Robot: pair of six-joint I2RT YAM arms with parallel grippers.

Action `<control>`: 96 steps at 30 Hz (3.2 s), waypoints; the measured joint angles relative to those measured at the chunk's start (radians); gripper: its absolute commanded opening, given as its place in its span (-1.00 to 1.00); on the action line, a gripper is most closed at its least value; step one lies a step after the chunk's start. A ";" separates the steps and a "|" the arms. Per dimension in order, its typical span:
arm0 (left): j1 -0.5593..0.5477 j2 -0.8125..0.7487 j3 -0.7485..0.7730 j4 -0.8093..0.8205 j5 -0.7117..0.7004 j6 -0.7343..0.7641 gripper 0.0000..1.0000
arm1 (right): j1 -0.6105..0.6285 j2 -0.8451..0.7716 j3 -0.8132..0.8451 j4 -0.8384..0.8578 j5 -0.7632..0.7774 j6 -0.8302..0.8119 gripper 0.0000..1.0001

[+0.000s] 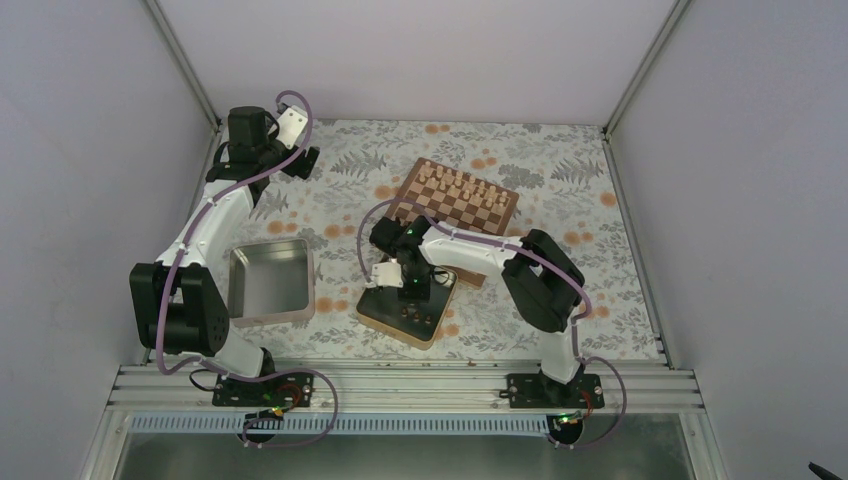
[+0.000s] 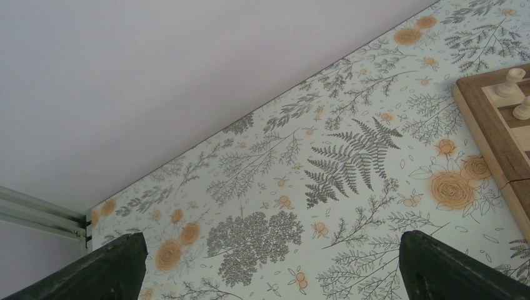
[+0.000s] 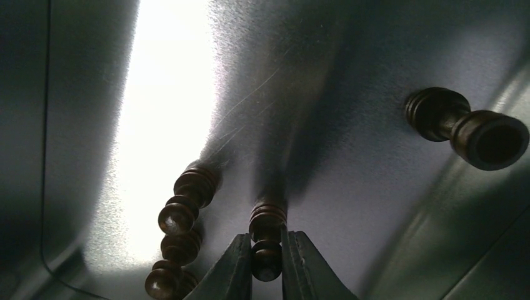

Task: Set up the chess pieces on the board
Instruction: Pick up the chess piece from the storage box, then place the chess piece on the chessboard.

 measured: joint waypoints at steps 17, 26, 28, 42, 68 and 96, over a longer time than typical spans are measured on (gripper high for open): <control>0.000 0.000 0.000 0.000 0.000 0.000 1.00 | -0.050 -0.106 0.171 -0.079 0.057 -0.008 -0.85; 0.000 0.000 0.000 0.000 -0.001 0.000 1.00 | -0.262 -0.084 0.333 -0.097 0.098 -0.075 -0.87; 0.000 0.000 0.000 0.000 -0.001 0.000 1.00 | -0.303 -0.063 0.352 -0.096 0.103 -0.089 -0.87; 0.000 0.000 0.000 0.000 -0.002 0.000 1.00 | -0.359 0.088 0.354 -0.081 0.064 -0.140 -0.86; 0.000 0.000 0.000 0.000 -0.002 0.000 1.00 | -0.369 0.156 0.341 -0.066 0.003 -0.159 -0.84; 0.000 0.000 0.000 0.000 -0.002 0.000 1.00 | -0.386 0.161 0.341 -0.064 -0.005 -0.159 -0.61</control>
